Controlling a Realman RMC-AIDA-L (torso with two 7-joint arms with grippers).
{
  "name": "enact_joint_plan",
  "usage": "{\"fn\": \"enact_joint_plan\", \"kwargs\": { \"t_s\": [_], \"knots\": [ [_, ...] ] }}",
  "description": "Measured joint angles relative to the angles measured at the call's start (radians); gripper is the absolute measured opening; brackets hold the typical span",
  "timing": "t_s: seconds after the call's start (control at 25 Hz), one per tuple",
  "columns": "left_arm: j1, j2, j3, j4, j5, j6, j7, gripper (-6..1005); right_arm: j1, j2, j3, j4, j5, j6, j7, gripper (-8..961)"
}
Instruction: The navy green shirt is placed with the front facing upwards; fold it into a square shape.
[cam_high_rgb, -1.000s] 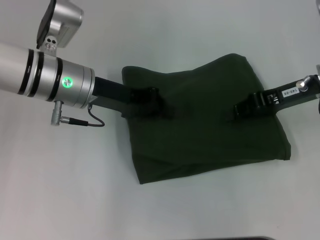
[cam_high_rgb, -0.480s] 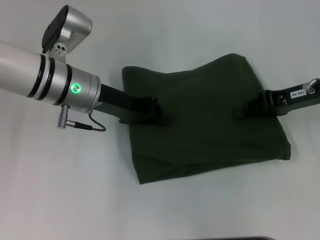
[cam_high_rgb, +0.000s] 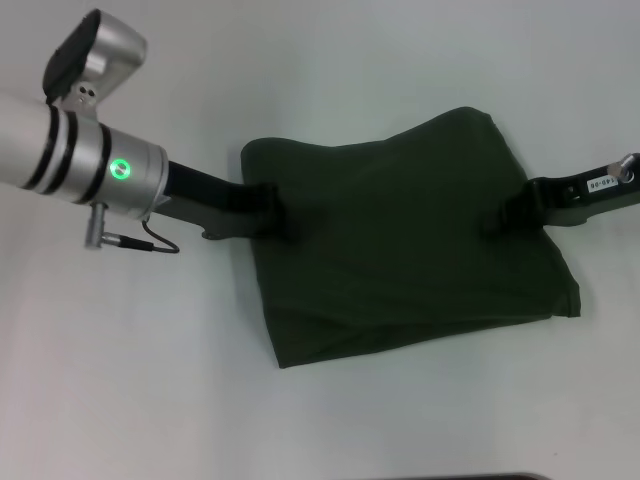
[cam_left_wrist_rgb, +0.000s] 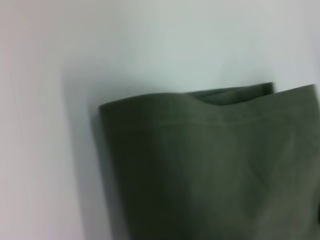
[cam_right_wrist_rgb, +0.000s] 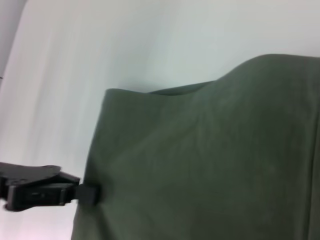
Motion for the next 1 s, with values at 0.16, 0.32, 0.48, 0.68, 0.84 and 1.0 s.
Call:
{"fn": "enact_joint_plan", "kwargs": {
  "t_s": [0.16,0.32,0.48,0.68,0.84,1.0],
  "knots": [
    [0.008,-0.005,-0.052,-0.093,-0.003,0.099,0.002,3,0.006,-0.011,0.020,-0.051,0.057,-0.073,0.003,0],
    [-0.010,-0.010,-0.074,-0.141,-0.035,0.169,-0.002,3,0.022,-0.017,0.033,-0.086,0.157,-0.104,0.010,0],
    [-0.035,-0.017,-0.065,-0.120,-0.037,0.146,-0.014,3,0.047,0.005,0.019,-0.062,0.181,-0.057,0.011,0],
    [-0.045,-0.022,-0.048,-0.054,-0.029,0.067,-0.012,3,0.064,0.022,-0.029,-0.005,0.131,0.042,0.020,-1],
    [-0.039,-0.016,-0.021,-0.022,-0.019,0.015,-0.010,3,0.053,0.022,-0.036,0.004,0.093,0.111,0.019,-1],
    [-0.035,-0.006,-0.008,-0.001,0.000,-0.014,-0.006,4,0.037,0.015,-0.034,0.008,0.091,0.148,0.014,-1]
  ]
}}
